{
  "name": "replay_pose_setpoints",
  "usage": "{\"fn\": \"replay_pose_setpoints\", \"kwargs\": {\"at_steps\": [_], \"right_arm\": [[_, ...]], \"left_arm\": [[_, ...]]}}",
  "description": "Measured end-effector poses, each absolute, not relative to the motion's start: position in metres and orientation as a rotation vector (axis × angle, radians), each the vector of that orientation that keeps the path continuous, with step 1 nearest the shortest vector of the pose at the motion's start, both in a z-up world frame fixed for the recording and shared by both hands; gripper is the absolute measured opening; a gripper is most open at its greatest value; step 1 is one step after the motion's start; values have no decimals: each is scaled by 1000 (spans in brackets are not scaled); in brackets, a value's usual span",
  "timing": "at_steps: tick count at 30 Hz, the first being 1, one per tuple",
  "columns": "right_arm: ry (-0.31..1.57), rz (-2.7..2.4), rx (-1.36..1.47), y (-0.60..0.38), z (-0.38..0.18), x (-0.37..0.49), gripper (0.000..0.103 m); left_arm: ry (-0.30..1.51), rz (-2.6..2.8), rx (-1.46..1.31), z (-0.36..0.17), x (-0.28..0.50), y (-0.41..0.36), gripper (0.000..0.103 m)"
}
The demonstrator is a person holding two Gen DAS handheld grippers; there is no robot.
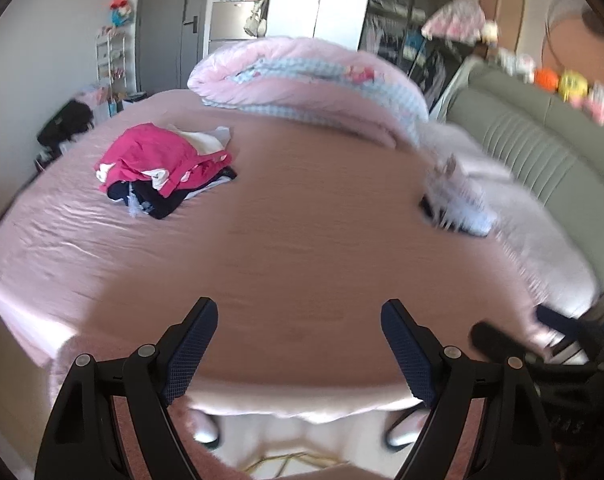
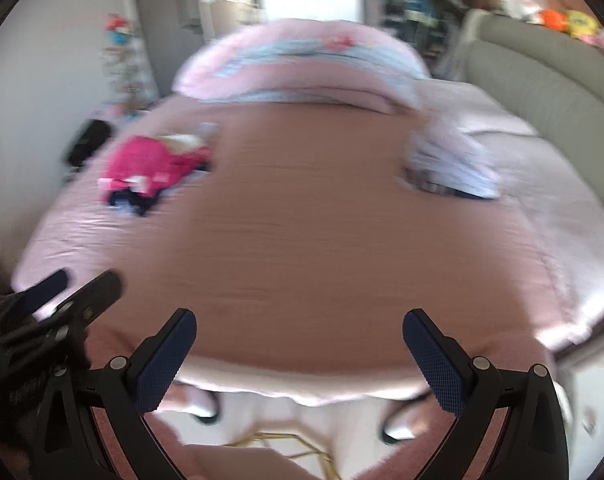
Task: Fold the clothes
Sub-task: 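Move both grippers toward the pink-and-cream garment on the clothes pile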
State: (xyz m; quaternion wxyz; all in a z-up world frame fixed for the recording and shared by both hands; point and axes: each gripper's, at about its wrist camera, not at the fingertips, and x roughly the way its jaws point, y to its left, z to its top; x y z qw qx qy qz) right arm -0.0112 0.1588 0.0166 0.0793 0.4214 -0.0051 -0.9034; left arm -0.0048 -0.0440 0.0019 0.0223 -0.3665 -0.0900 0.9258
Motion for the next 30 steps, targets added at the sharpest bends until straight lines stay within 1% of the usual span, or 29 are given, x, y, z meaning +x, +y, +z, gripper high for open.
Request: {"fn": "replay_pose_setpoints", "kwargs": {"at_steps": [1,4,7,10,12,15,16,17,20,22,26,28,29,30], "right_arm": [[-16,-2692,1231,157,20,-14,103],[62,-2694,1135,144,32,-24,103],[136,-2662,1049,127,45,-42,103],[165,-2601,1030,108,49,-72,103],[207,-2579,1011,90,46,-95,103],[342,-2569,1018,64,20,-126,103],[353,-2542,1050,57,6,-138,103],[334,-2502,1093,53,-6,-146,103],[181,-2402,1227,44,-39,-178,102],[145,-2372,1278,31,-55,-198,102],[232,-2416,1274,-3,-70,-239,102],[226,-2449,1253,-23,-71,-266,101],[224,-2464,1243,-33,-72,-280,100],[229,-2459,1238,-45,-75,-295,94]], "left_arm": [[-270,2885,-1116,5,-6,-50,84],[-235,2927,-1077,12,-10,-63,84],[-262,2936,-1059,17,-23,-85,84],[-317,2951,-1025,19,-39,-110,84],[-366,2979,-998,18,-49,-129,84],[-442,3014,-1013,12,-69,-157,84],[-459,3019,-1032,4,-78,-166,84],[-475,3023,-1053,-4,-87,-175,84],[-520,3033,-1104,-27,-113,-198,84],[-564,3030,-1133,-47,-139,-218,84],[-626,3035,-1147,-78,-188,-249,83],[-657,3033,-1180,-94,-217,-267,83],[-677,3029,-1204,-102,-231,-276,83],[-704,3024,-1226,-110,-246,-287,83]]}}
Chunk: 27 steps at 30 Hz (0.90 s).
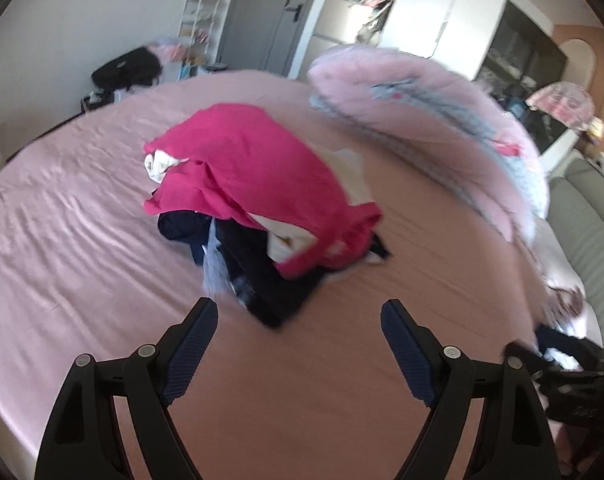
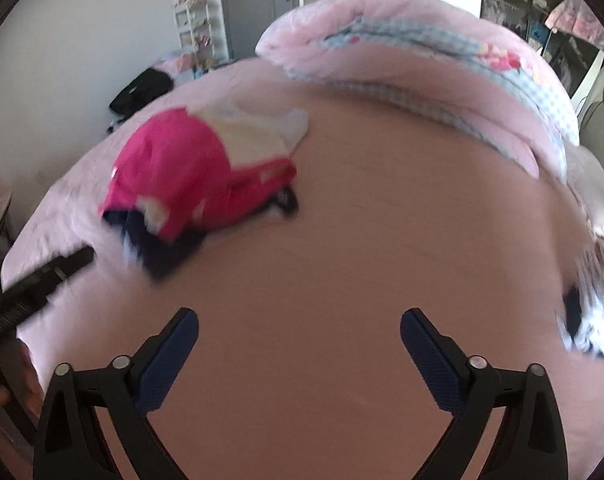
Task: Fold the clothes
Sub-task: 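Move both grippers toward the pink-and-cream garment on the clothes pile, then grasp the pink garment edge with the right gripper while the left gripper grasps another edge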
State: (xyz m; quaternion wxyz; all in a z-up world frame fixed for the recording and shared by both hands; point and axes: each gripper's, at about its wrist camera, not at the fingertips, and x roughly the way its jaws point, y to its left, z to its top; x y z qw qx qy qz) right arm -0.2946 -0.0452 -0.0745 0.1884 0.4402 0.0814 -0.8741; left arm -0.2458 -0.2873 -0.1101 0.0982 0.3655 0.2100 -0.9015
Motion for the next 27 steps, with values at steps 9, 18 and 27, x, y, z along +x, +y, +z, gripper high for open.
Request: {"fn": "replay_pose_setpoints", "kwargs": {"at_steps": [9,18,27], "right_arm": [[214,-2364,1301,-126,-112,-382,50],[142,-2314,1416,-157,-153,-420,50],[132,-2262,1397,-175,-172,-428,15]], "left_arm": [[730,-2711,1140,-145,-315,-313,78],[653,-2810,1237,-152,-319,-305,49],[753,-2743,1184,-161,-316,-318,20]]}}
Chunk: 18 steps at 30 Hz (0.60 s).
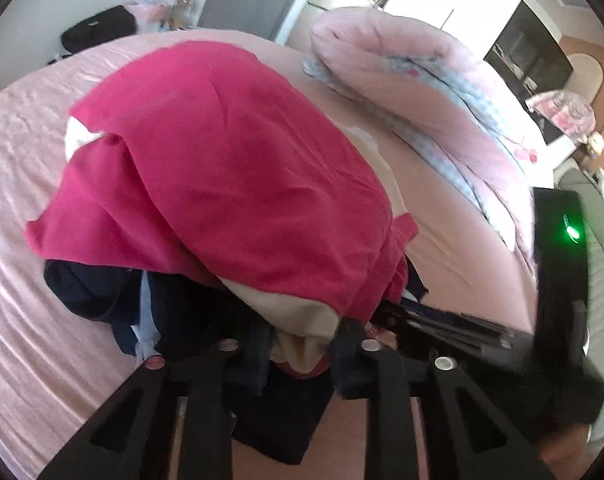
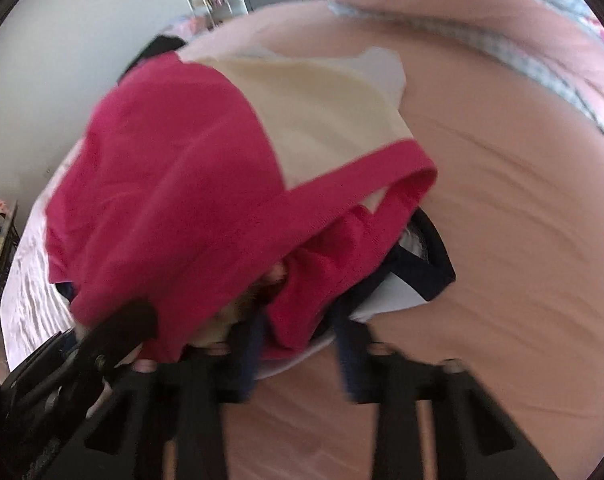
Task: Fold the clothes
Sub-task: 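Grasp the pink garment edge with the right gripper while the left gripper grasps another edge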
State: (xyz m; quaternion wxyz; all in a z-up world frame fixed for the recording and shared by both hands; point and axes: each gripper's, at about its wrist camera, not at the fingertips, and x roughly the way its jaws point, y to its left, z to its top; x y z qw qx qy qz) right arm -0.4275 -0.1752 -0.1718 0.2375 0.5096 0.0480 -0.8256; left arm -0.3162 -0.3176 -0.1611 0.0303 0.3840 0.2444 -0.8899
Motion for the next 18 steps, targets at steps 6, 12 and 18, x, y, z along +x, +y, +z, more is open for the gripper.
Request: {"fn": "replay_pose_setpoints", "kwargs": {"at_steps": [6,12,18], "right_arm": [[305,-2451,1216,-173,-139,-405,9],[297,-2560,1136,-119,-98,-380,4],[209,-2475,1229,-75,-96,-341,5]], "left_arm": [[790,-2842,1187,-145,-313,-309,15],[719,-3014,1268,-125,-299,-280,14],[631,-2983,1333,-136,-276,-259,14]]}}
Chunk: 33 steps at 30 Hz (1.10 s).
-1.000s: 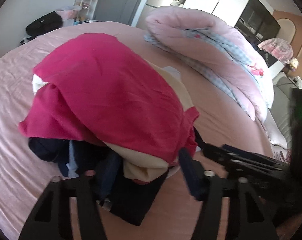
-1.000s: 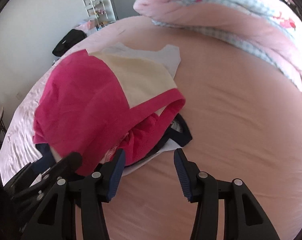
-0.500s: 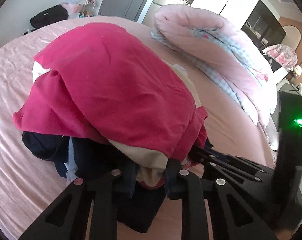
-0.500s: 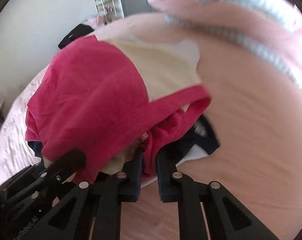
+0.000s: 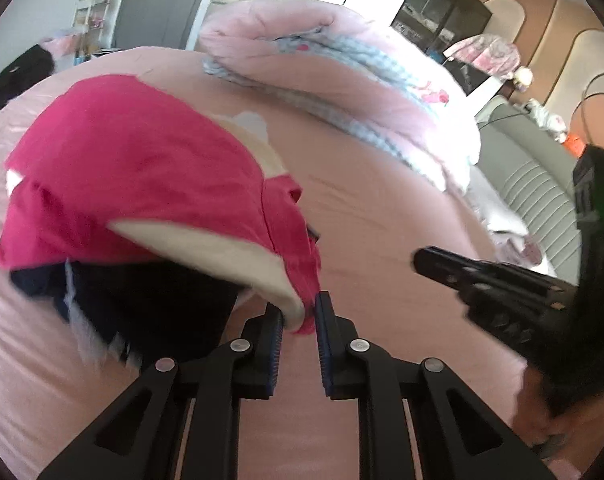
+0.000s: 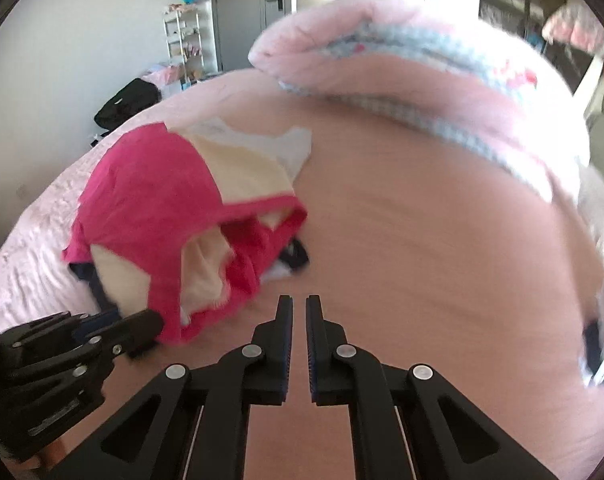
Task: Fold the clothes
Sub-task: 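Grasp the pink garment edge with the right gripper while the left gripper grasps another edge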
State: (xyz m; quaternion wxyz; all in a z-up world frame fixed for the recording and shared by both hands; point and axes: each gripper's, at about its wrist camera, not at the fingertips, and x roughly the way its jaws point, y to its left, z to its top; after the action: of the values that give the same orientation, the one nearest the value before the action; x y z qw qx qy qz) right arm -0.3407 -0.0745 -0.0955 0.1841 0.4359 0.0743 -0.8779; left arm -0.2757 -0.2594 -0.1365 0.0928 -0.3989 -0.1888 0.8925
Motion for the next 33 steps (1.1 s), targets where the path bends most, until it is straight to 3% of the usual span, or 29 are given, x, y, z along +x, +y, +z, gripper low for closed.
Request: {"fn": "replay_pose_setpoints", "kwargs": {"at_steps": [2,3,4,6,8,9,10,12,18,22,27,28,29,33], "right_arm": [[159,-2422,1286,-76,-104,-344,7],[133,-2394,1314,-77,-109,-346,14],[109,-2368,1340,-78,-113,-347,32],[49,-2345,1356,-84,-121,-345,56],[2,-2324,1373,-93,-128,-345,62],[-9,-2315,1385,-99,-131,-347,65],[-19,-2307,1397,-105,-135,-348,67],[-23,-2310,1428,-113,-144,-360,67],[-95,-2193,1424,-132,-168,-371,67],[3,-2071,1311,-157,-171,-350,42],[93,-2010,1228,-170,-167,-328,33],[106,-2019,1221,-169,-166,-326,33],[119,-2030,1216,-169,-165,-324,33],[170,-2173,1330,-141,-168,-330,33]], "left_arm": [[-661,2629,-1223,-147,-268,-269,14],[-705,2623,-1235,-150,-263,-275,14],[-702,2638,-1235,-150,-261,-278,14],[-694,2669,-1229,-146,-259,-284,14],[-704,2694,-1218,-141,-259,-292,16],[-728,2699,-1221,-140,-262,-297,24],[-745,2705,-1221,-140,-268,-300,39],[-777,2709,-1198,-138,-282,-303,50],[-871,2711,-1184,-144,-305,-320,51],[-948,2653,-1219,-158,-318,-326,51],[-933,2587,-1323,-179,-330,-309,50],[-922,2581,-1325,-182,-328,-307,31],[-901,2587,-1325,-183,-328,-304,20],[-835,2681,-1227,-168,-322,-295,16]]}}
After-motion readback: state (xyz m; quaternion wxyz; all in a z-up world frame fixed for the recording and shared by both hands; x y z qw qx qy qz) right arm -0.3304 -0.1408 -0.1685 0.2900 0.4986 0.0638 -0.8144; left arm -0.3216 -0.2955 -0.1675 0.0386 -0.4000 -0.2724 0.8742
